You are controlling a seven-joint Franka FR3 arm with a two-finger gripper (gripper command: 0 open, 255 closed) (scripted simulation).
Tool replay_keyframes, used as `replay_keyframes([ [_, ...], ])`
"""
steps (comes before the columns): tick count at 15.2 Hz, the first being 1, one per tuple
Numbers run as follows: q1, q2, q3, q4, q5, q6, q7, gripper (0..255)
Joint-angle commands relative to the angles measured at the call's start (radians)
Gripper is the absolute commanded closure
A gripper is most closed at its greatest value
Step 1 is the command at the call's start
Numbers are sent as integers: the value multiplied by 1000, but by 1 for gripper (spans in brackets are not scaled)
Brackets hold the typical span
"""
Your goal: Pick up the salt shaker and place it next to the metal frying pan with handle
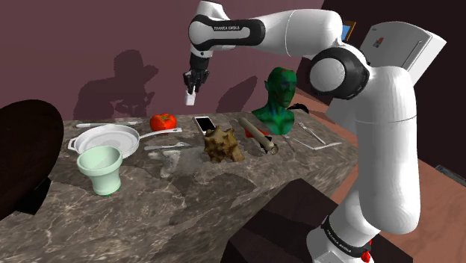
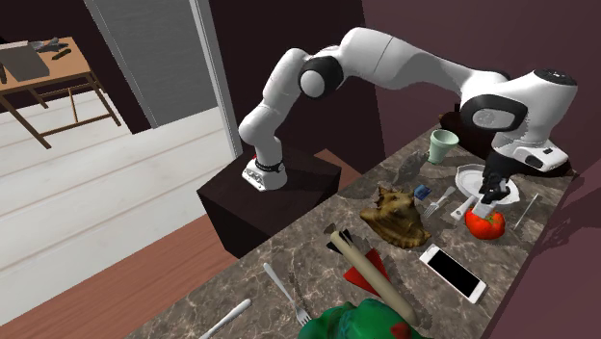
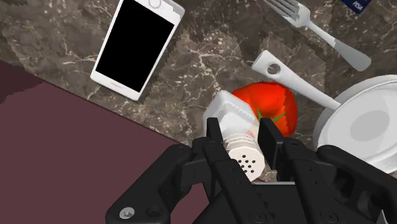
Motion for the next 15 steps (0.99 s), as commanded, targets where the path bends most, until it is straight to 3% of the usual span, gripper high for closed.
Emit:
replay_keyframes([
  [1,2,125,4,206,2,-80,13,255],
  [2,3,215,6,358,3,-143,21,255],
  [15,8,201,7,159,4,42,18,255],
])
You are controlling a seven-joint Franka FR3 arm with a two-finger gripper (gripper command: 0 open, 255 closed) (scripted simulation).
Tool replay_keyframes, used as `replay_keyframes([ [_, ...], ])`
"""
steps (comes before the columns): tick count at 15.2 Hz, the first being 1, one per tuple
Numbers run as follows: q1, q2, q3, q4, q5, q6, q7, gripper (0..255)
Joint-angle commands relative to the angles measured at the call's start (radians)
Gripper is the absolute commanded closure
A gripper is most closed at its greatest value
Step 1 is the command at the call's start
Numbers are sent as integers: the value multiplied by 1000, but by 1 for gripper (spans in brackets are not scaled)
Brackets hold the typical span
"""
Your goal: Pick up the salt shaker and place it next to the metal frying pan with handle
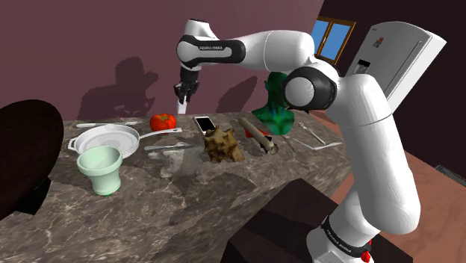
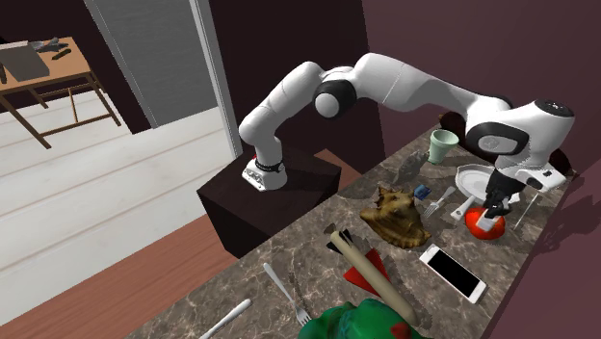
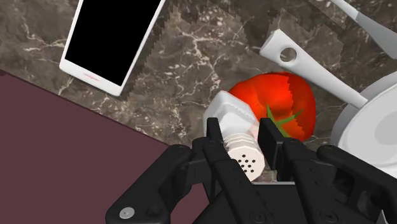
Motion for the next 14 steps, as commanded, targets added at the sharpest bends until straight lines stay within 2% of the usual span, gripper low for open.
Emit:
replay_keyframes([
  [1,0,1,0,-23,0,25,0,255],
  [14,1,49,2,-118,3,167,-3,255],
])
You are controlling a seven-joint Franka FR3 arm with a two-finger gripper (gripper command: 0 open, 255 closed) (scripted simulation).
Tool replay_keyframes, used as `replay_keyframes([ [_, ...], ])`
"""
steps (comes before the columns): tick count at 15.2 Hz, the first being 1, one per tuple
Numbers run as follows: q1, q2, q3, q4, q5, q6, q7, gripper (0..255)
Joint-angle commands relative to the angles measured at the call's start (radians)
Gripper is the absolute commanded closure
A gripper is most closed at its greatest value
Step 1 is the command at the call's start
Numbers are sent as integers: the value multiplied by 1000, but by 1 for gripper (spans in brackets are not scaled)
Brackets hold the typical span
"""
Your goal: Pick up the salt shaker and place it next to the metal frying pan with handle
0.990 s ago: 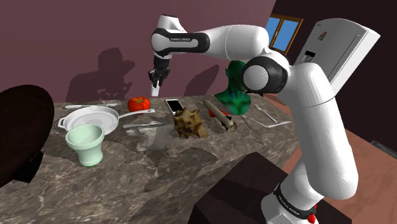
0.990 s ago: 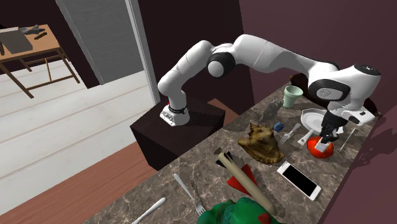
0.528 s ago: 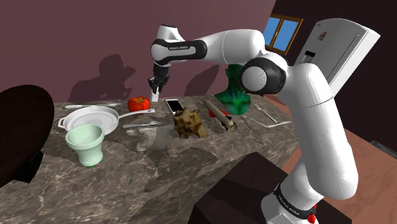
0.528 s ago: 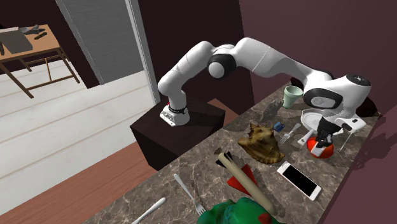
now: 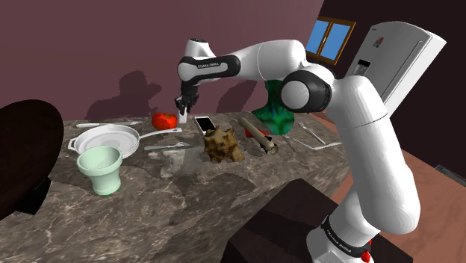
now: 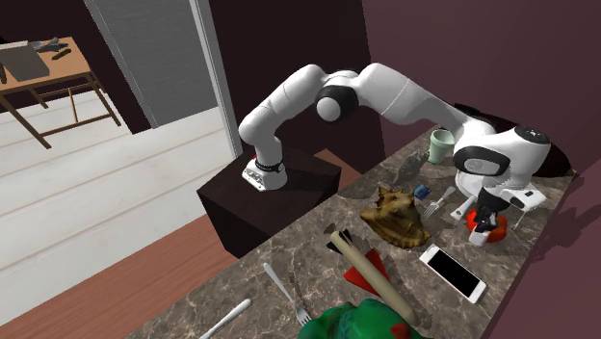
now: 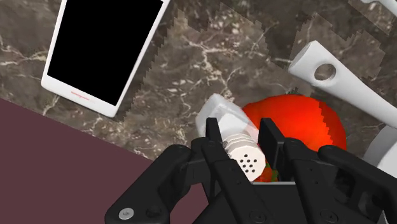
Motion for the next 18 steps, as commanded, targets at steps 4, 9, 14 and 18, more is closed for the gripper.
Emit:
replay_keyframes([
  [4,6,23,7,-23,4,32,-1,255],
  [9,6,23,7,-23,4,32,-1,255],
  [14,6,23,7,-23,4,32,-1,0],
  [18,7,-19,6,-28,2,-5,0,0],
])
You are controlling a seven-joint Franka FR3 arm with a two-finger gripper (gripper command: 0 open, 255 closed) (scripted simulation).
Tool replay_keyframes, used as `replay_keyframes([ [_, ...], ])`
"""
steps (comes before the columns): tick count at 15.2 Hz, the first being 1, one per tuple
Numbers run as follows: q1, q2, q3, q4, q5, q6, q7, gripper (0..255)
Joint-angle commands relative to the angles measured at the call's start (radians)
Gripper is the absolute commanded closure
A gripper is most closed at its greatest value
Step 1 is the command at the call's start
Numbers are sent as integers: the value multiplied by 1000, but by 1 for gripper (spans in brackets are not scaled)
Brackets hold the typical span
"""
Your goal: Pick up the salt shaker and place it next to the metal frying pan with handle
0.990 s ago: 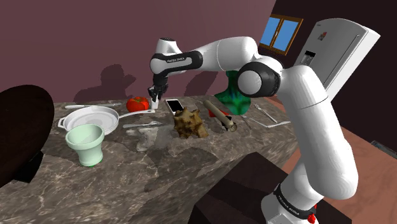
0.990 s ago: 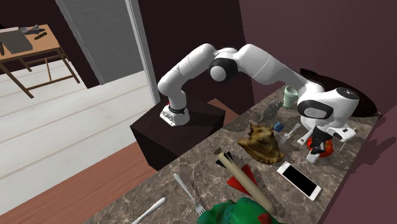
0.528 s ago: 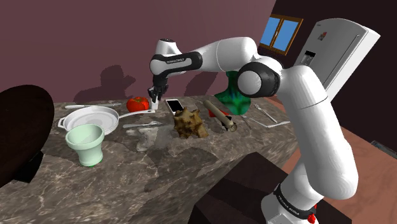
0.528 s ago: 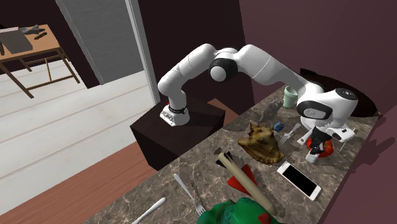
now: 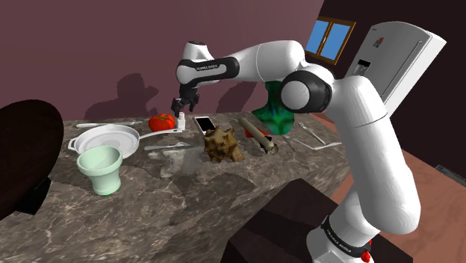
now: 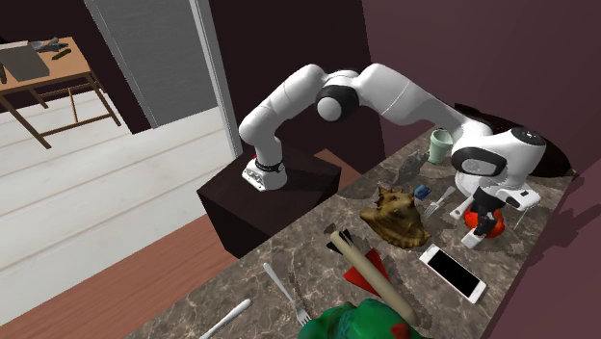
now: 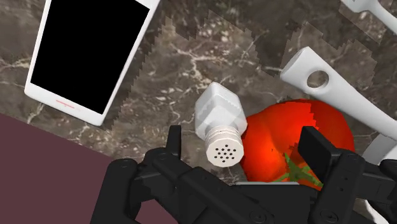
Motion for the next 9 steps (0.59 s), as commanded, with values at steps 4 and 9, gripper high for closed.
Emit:
replay_keyframes([
  [4,0,-52,-2,-4,-1,-48,-1,0],
  [9,0,-52,-2,-4,-1,-48,-1,0],
])
